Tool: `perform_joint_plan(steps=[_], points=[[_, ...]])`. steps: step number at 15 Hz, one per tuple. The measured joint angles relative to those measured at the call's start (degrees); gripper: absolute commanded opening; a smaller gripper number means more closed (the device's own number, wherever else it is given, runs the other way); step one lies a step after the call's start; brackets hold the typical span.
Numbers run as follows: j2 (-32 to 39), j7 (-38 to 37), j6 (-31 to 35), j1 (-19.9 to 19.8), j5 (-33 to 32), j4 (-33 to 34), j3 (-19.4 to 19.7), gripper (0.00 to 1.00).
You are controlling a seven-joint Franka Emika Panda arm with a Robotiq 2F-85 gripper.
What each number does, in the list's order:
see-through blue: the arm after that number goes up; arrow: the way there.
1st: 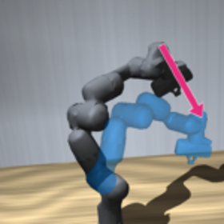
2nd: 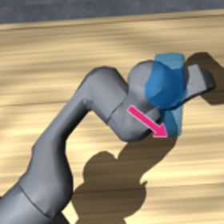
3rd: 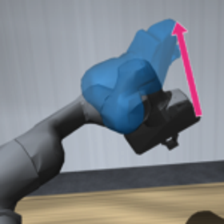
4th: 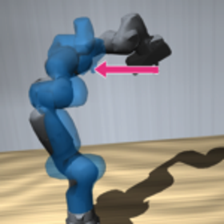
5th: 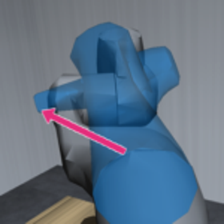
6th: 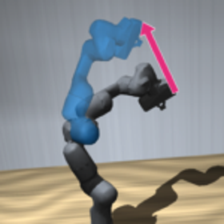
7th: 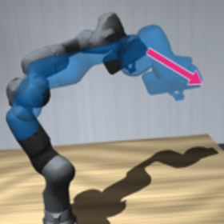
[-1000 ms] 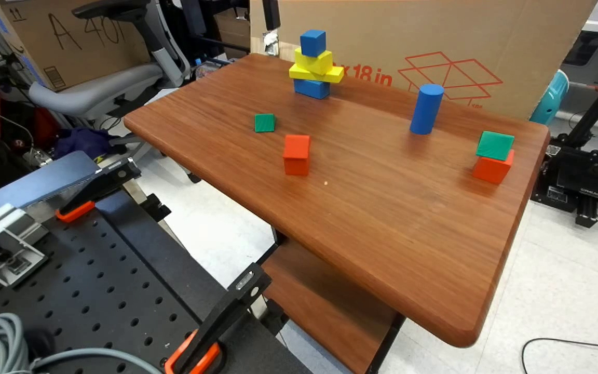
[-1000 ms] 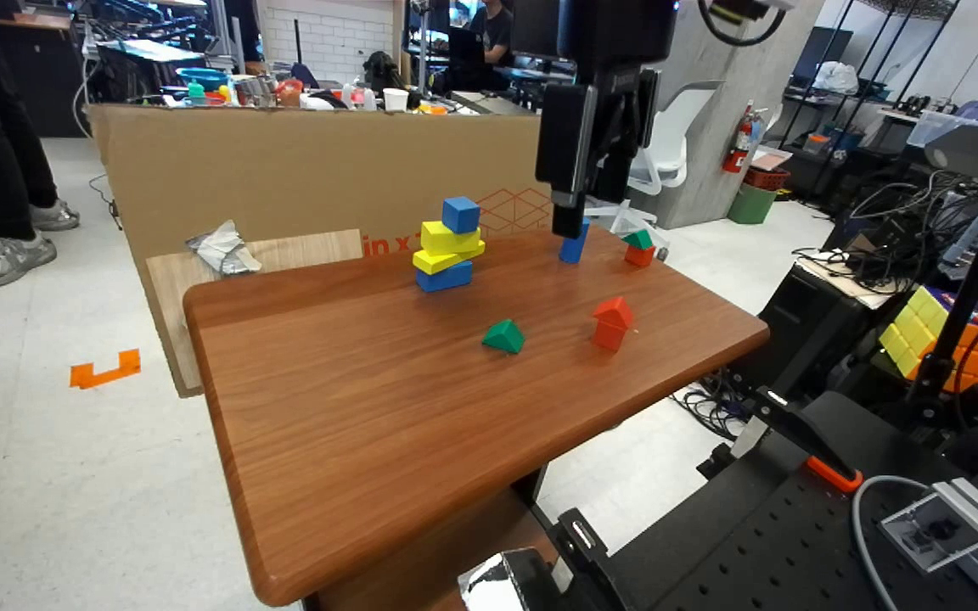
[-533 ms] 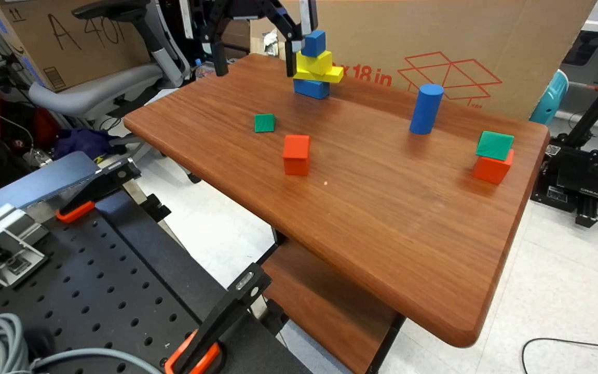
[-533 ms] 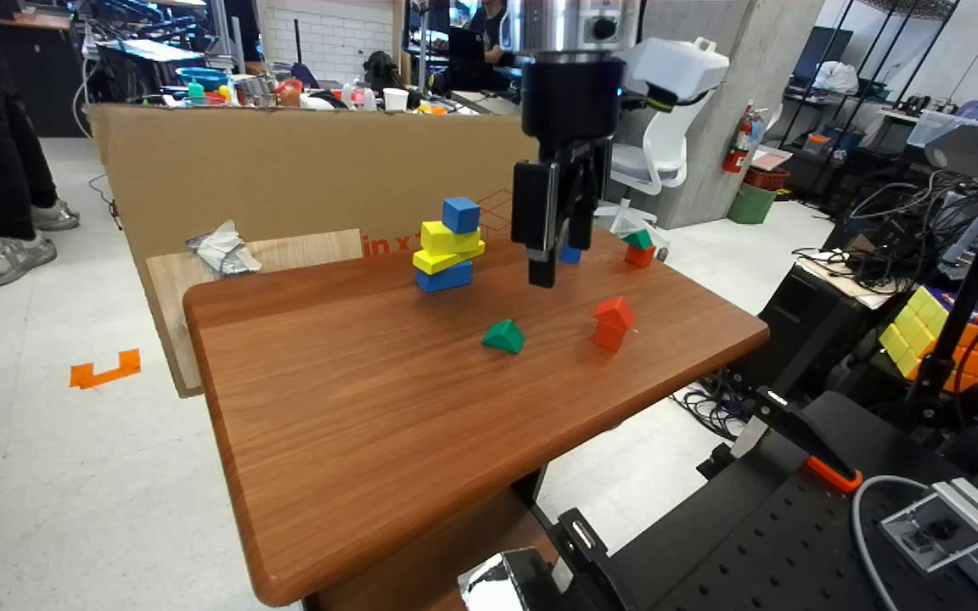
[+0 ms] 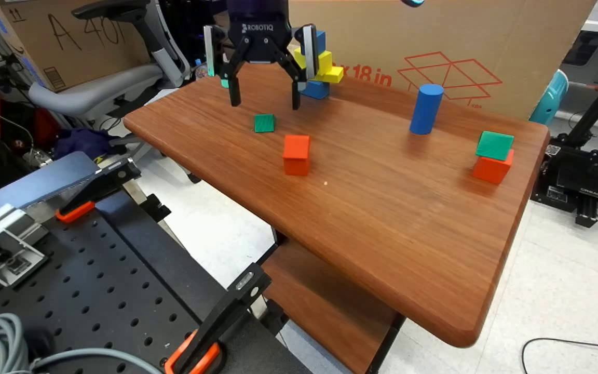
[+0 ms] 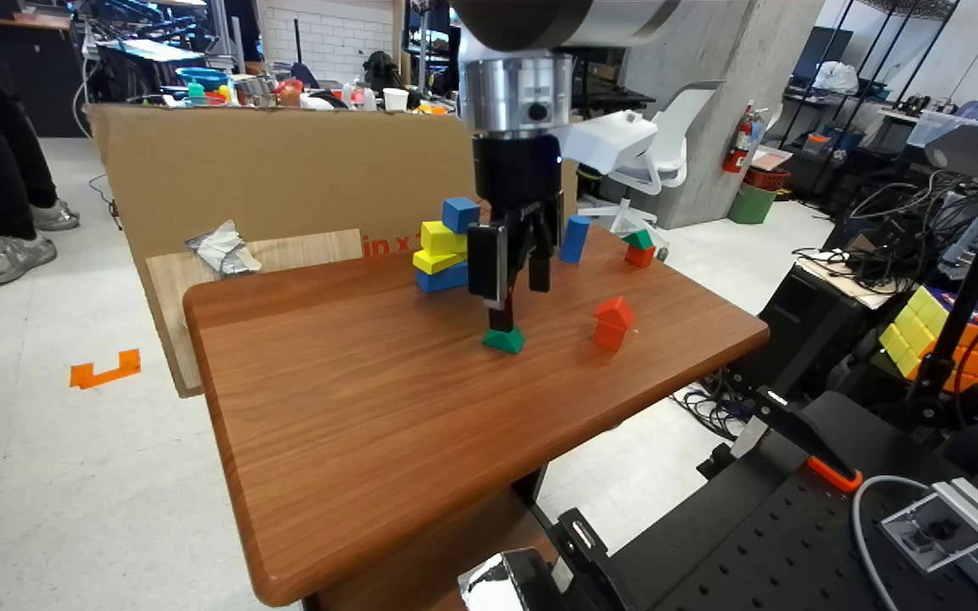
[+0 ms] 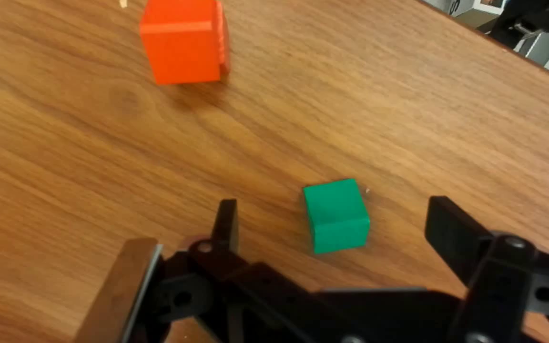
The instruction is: Pick up the green square object from the table and place it on top of the blue object
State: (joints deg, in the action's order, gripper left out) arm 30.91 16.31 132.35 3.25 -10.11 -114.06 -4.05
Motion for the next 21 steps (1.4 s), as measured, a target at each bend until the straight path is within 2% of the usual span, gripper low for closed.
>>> perform_joint_plan(steps=[4,5,6,12,15,21], points=[[4.5,-0.1,-2.0,1.0,-0.5,3.4,0.0,1.0],[5.3,-0.1,-2.7,1.1,-0.7,4.0,0.0,0.92],[6.1,-0.1,-3.2,1.2,-0.9,4.5,0.1,0.74],[6.2,-0.1,-5.6,1.8,-2.4,6.3,0.2,0.28],[5.8,-0.1,-6.1,2.4,-2.5,6.2,0.0,0.08],[3.3,-3.0,-5.0,3.1,-4.1,3.8,0.0,0.08]])
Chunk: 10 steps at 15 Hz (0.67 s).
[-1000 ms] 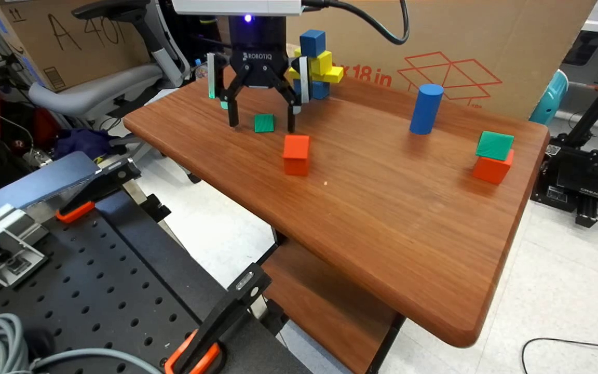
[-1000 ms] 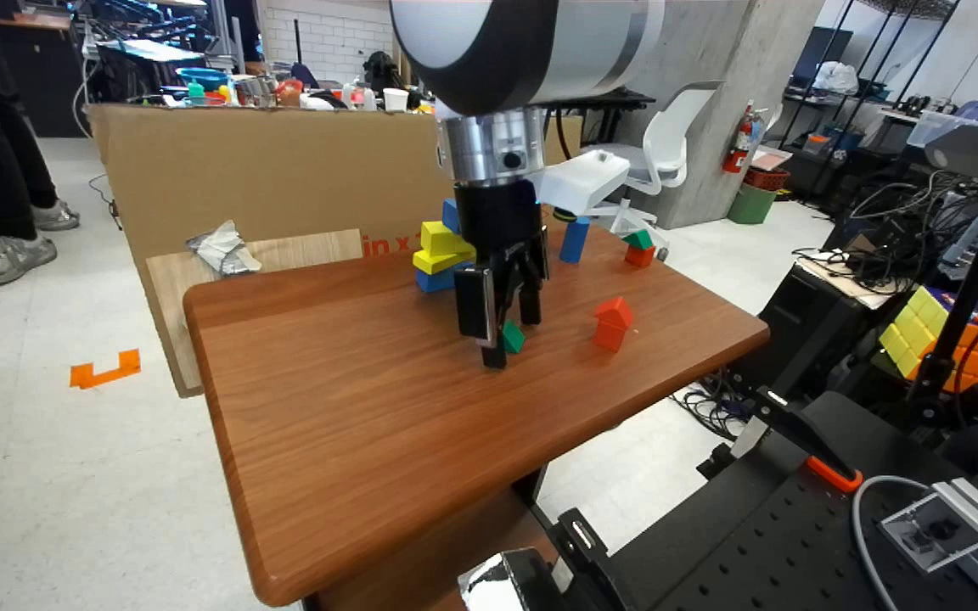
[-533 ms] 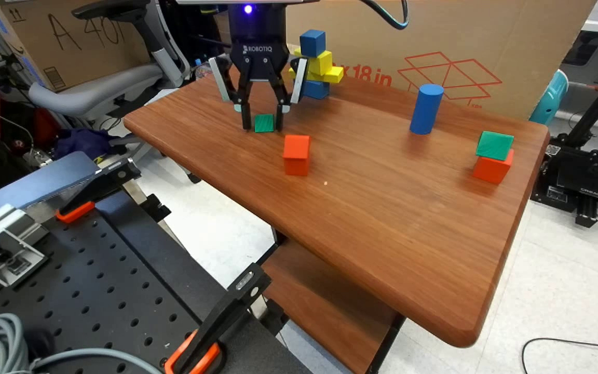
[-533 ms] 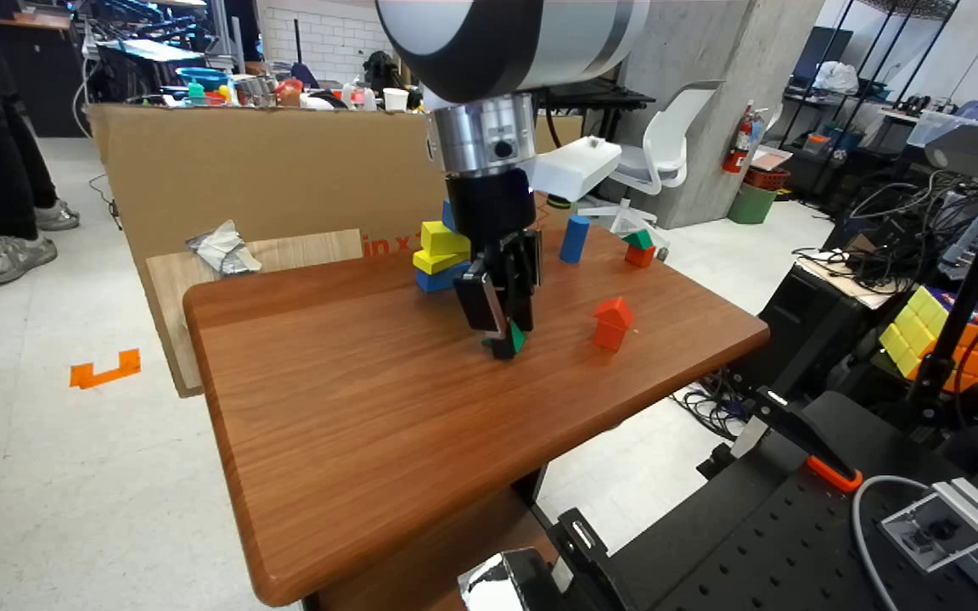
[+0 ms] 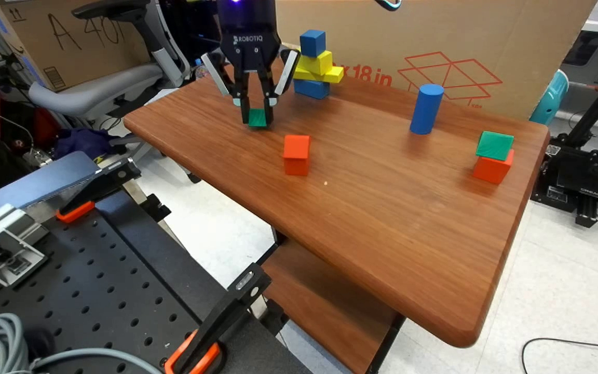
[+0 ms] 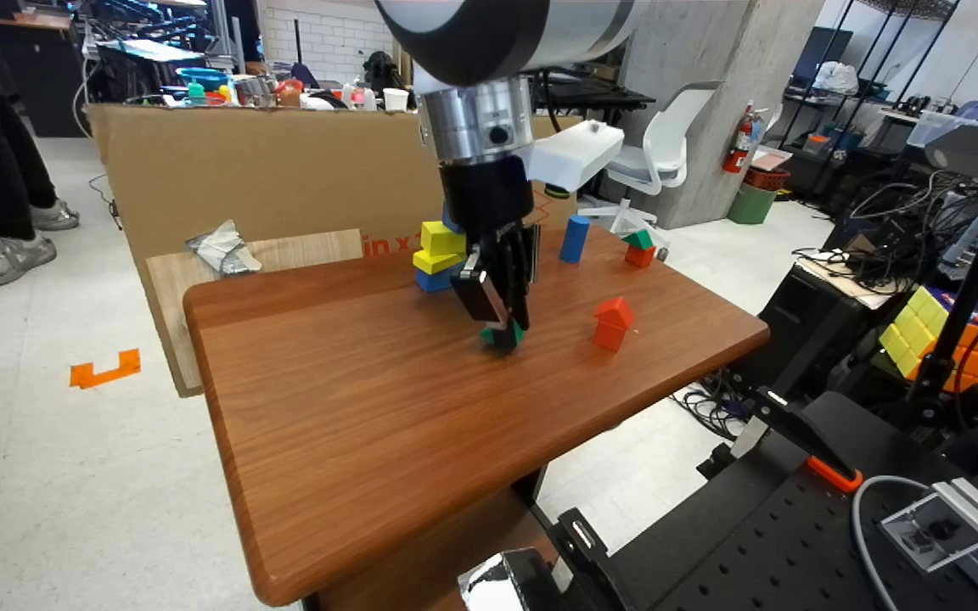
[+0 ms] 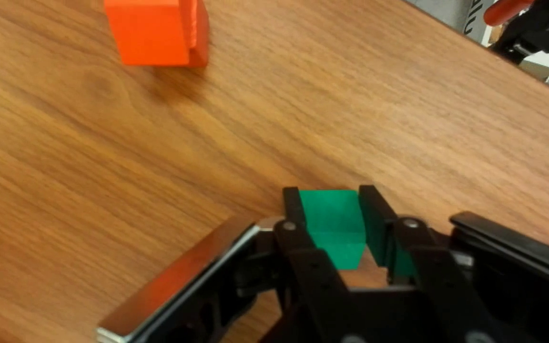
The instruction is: Pick up the green square object from the table and place it on top of the blue object
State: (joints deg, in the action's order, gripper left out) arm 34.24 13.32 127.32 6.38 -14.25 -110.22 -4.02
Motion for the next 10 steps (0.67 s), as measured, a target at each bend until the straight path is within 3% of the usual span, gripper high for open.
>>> perform_joint_plan(steps=[3,10], points=[[-5.7,-3.0,0.6,-0.2,1.3,-2.8,-0.1,0.08],[-23.7,-5.7,-0.5,-2.9,13.7,-9.6,-0.1,0.08]])
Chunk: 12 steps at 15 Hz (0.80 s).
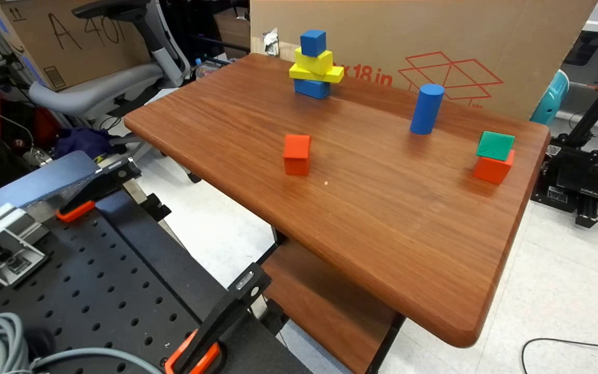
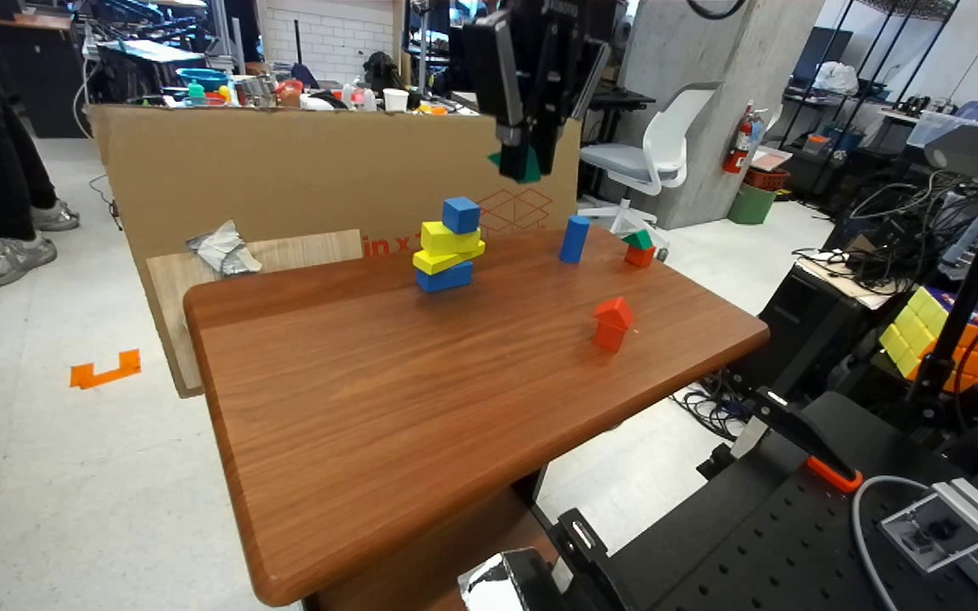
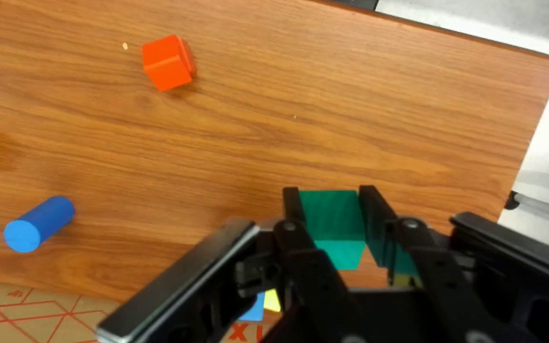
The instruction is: Pick up the green square object from the table and place it on top of the blue object
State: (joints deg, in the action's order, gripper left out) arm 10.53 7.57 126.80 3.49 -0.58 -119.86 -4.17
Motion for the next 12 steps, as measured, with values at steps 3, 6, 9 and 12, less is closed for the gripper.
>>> perform_joint_plan(steps=[3,6,9,12], points=[[-2.8,0.1,-0.9,-2.1,2.3,0.1,1.1,0.08],[-3.0,0.1,-1.0,-4.3,3.1,1.1,2.8,0.08],[-2.5,0.1,-1.3,-6.4,3.1,2.7,4.8,0.08],[-0.9,0.1,-2.2,-8.3,3.2,5.6,6.4,0.08]])
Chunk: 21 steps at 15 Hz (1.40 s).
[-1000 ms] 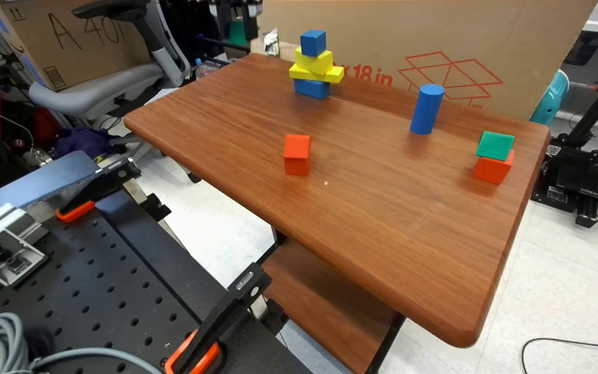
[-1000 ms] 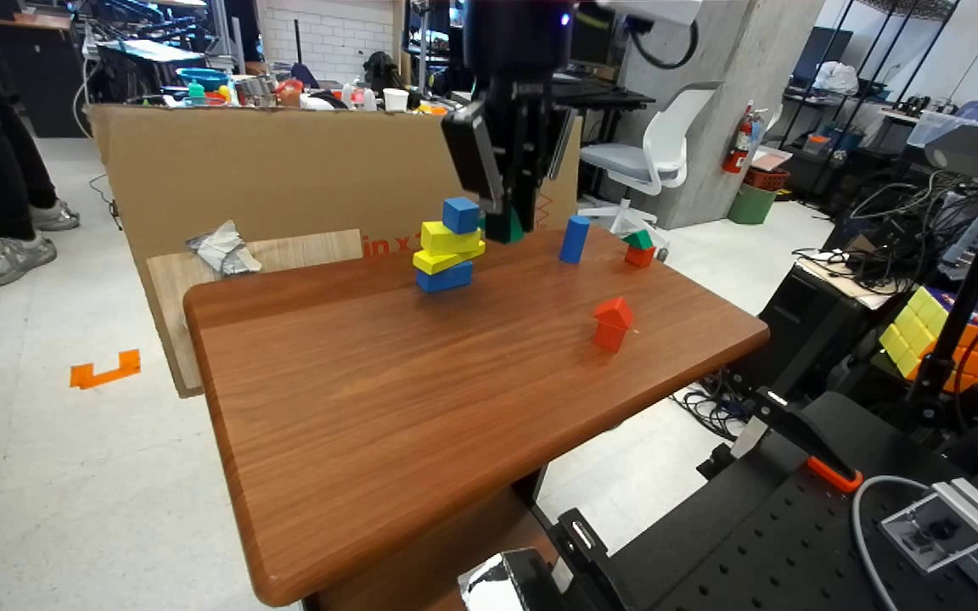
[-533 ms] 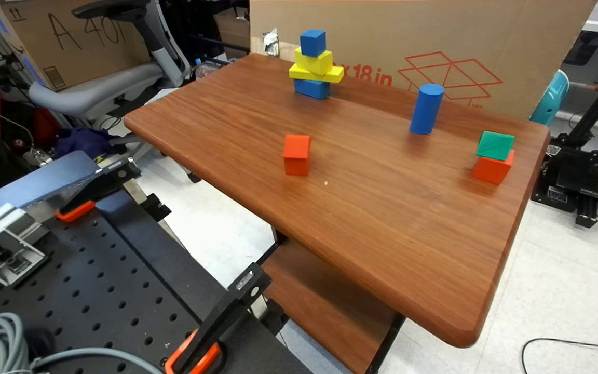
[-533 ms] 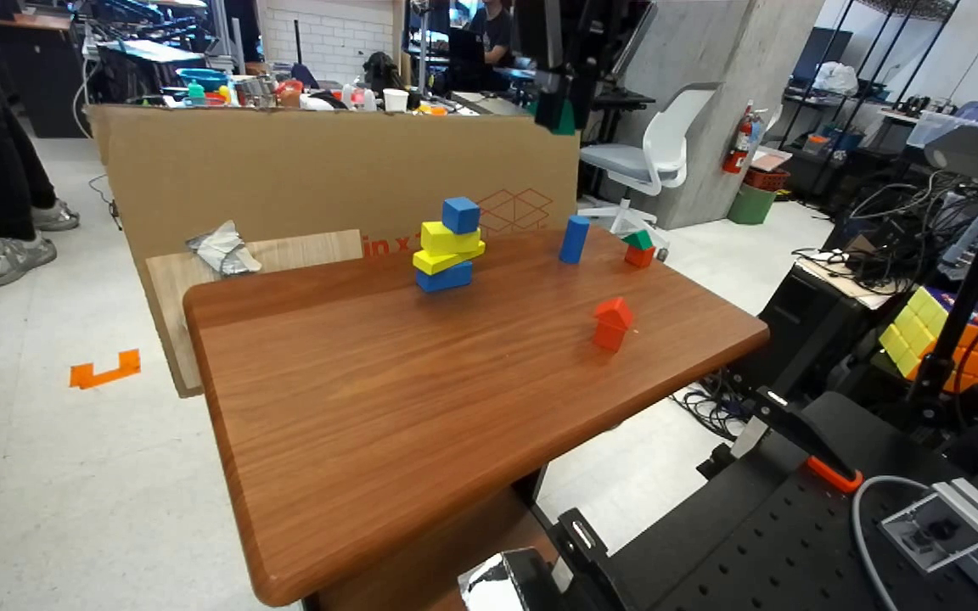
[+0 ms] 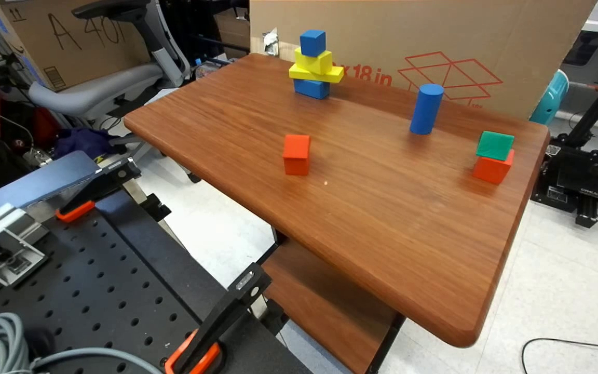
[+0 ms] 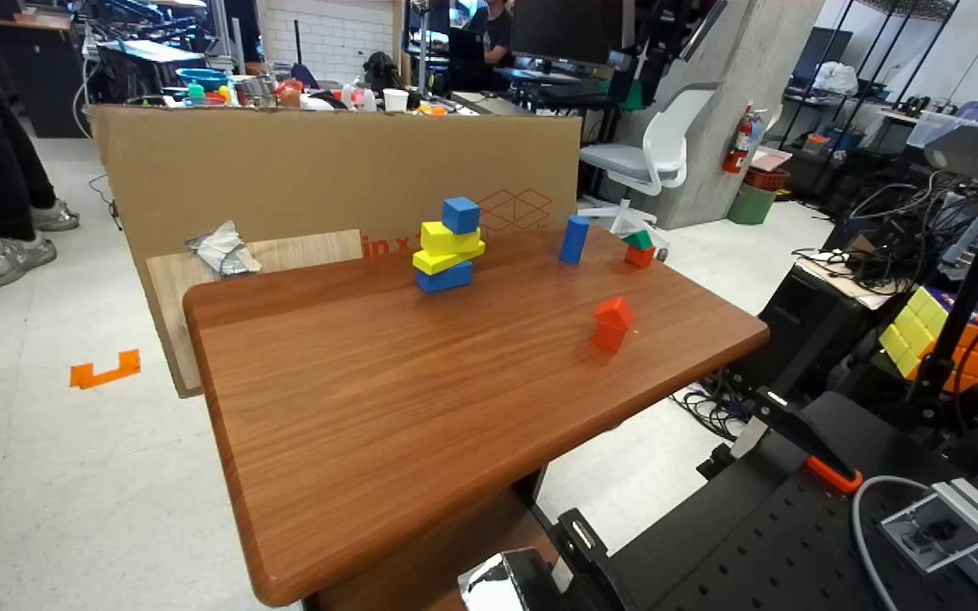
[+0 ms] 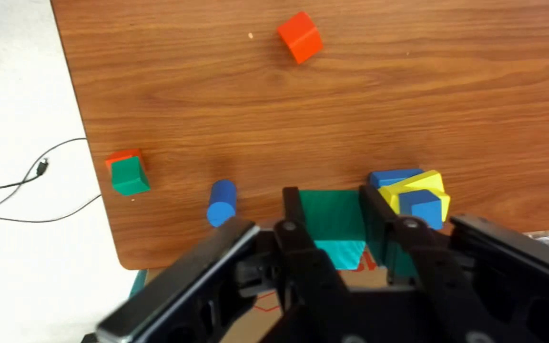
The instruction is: Pick up the green square object from the table and place it on top of the blue object
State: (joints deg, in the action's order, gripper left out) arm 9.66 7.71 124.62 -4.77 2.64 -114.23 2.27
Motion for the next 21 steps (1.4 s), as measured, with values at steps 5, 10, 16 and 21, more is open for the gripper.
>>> perform_joint_plan(steps=[5,10,16,21], points=[[5.1,0.0,-1.4,-2.4,0.1,7.0,1.5,0.08],[11.9,-0.2,-3.4,-3.7,0.1,14.9,1.8,0.08],[19.8,-1.1,-3.8,-3.7,0.1,21.7,1.8,0.08],[25.4,-1.5,-5.7,-3.8,0.0,26.6,1.8,0.08]])
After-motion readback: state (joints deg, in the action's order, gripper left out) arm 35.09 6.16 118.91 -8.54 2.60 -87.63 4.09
